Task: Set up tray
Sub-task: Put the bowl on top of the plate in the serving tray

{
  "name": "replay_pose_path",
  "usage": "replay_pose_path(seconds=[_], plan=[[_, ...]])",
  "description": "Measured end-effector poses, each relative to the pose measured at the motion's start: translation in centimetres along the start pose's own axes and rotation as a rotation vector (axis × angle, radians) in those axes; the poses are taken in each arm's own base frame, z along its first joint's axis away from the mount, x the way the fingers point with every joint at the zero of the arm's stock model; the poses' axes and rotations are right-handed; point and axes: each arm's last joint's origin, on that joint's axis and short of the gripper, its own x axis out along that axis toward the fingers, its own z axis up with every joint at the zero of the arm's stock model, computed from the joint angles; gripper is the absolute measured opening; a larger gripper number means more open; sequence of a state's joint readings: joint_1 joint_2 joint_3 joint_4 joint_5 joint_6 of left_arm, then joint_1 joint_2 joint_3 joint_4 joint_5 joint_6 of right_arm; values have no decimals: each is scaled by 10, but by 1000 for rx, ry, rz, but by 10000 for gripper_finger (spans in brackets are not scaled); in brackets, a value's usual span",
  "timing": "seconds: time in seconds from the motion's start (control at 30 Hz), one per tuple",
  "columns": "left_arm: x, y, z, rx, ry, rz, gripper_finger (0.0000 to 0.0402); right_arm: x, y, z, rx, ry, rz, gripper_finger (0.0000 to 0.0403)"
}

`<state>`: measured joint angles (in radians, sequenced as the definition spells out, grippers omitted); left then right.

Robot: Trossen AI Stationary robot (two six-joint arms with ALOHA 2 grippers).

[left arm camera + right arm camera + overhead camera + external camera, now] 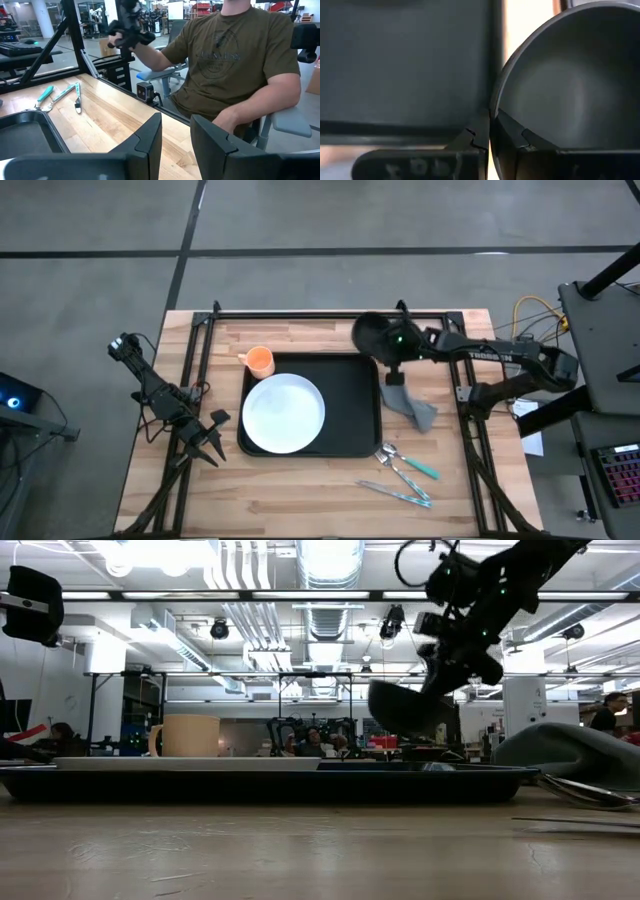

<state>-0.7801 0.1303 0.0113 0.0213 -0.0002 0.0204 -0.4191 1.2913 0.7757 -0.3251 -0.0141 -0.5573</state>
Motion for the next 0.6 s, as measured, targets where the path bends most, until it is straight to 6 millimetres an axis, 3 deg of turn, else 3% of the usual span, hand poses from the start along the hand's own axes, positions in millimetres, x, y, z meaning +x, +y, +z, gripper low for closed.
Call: replay_pose_path(seconds=[0.3,0.6], plan=[[0,0,0,0,0,1,84,13,28,44,-116,-118,133,9],[0,0,0,0,0,0,84,41,40,87,-234,-65,222,9]])
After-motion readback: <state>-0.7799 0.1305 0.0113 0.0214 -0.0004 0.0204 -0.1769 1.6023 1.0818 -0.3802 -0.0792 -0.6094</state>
